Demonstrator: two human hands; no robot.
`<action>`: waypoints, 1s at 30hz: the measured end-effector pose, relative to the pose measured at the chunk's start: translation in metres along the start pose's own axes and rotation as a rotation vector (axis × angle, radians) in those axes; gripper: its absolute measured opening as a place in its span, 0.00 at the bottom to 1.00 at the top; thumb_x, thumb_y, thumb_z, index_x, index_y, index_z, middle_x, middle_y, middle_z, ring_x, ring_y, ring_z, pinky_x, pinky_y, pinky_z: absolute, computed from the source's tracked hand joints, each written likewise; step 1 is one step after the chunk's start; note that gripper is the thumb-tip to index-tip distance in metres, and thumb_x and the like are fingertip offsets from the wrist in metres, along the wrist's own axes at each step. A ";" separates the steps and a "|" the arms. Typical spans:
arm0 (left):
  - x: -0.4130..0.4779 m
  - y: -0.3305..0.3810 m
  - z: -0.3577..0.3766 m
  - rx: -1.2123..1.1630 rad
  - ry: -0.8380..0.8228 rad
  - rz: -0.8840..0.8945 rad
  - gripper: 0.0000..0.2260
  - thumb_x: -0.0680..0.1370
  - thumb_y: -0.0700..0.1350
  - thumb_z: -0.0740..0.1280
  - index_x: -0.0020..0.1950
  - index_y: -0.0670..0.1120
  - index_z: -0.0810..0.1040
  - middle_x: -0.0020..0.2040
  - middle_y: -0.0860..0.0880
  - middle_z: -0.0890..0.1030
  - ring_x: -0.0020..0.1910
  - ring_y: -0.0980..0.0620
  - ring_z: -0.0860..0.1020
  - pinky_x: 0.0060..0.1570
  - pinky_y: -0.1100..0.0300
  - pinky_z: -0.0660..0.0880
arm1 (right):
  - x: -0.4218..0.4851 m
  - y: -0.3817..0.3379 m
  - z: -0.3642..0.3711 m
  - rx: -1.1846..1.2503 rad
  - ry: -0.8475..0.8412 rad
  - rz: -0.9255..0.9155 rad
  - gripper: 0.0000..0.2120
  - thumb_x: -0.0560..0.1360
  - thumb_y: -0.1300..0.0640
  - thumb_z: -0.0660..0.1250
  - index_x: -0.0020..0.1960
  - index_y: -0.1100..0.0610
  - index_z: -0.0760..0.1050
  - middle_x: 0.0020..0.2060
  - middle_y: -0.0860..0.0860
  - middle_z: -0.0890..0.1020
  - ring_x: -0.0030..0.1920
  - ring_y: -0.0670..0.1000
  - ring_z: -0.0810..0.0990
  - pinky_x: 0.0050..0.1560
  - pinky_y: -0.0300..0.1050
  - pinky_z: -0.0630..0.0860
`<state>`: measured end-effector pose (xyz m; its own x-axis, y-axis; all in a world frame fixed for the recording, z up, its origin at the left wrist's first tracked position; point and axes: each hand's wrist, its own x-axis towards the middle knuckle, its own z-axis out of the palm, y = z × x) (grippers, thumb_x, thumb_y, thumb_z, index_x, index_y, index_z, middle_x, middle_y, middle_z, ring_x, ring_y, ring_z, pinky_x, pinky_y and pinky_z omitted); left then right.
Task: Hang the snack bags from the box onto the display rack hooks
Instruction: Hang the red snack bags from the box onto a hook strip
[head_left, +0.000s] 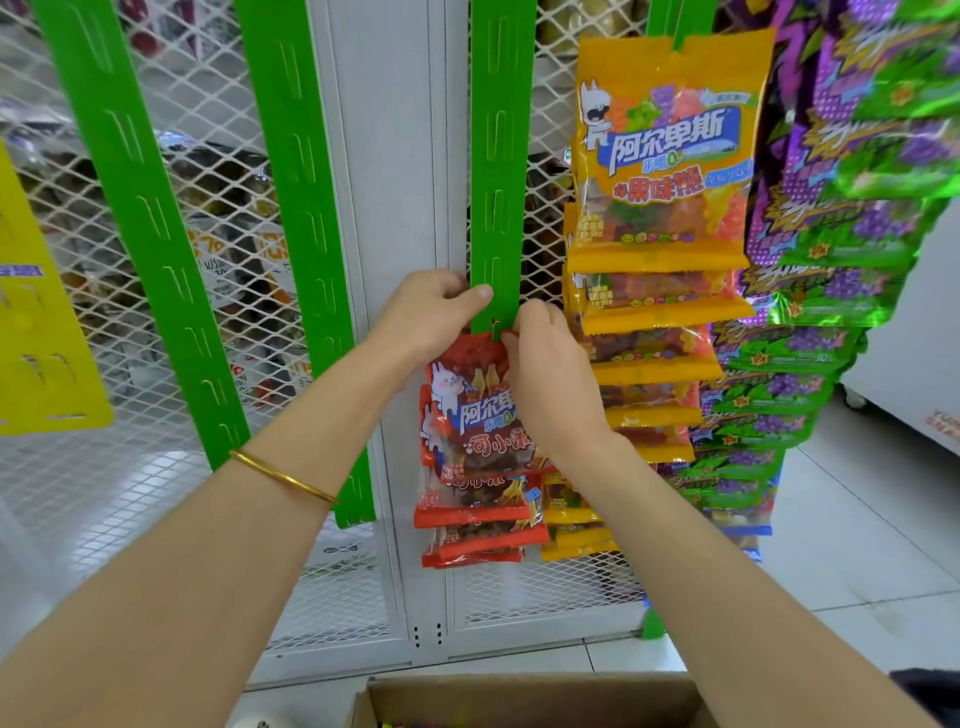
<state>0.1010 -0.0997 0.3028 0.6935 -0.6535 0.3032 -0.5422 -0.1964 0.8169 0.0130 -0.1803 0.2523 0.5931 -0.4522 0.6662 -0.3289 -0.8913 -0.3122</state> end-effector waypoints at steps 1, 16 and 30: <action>-0.001 -0.002 -0.001 -0.013 -0.005 0.006 0.09 0.79 0.50 0.63 0.44 0.46 0.75 0.42 0.50 0.78 0.44 0.52 0.77 0.49 0.57 0.73 | -0.003 0.002 0.002 0.007 -0.015 -0.008 0.05 0.79 0.63 0.59 0.54 0.62 0.67 0.51 0.56 0.74 0.42 0.56 0.78 0.34 0.43 0.69; -0.004 -0.021 0.006 0.088 0.074 0.127 0.03 0.77 0.40 0.64 0.46 0.46 0.77 0.44 0.48 0.80 0.46 0.51 0.77 0.54 0.55 0.74 | -0.013 -0.001 0.003 -0.075 -0.080 0.058 0.07 0.79 0.67 0.55 0.57 0.62 0.64 0.54 0.56 0.72 0.47 0.55 0.78 0.36 0.38 0.67; -0.006 -0.019 0.014 0.324 0.199 0.181 0.07 0.79 0.42 0.62 0.51 0.43 0.79 0.48 0.47 0.80 0.47 0.51 0.75 0.46 0.61 0.68 | -0.014 -0.008 0.002 0.046 -0.097 0.223 0.09 0.79 0.67 0.56 0.58 0.61 0.63 0.55 0.57 0.72 0.50 0.58 0.77 0.38 0.43 0.66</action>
<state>0.1004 -0.1021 0.2790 0.6346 -0.5505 0.5424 -0.7626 -0.3322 0.5551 0.0086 -0.1666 0.2446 0.5781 -0.6373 0.5095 -0.4276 -0.7684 -0.4761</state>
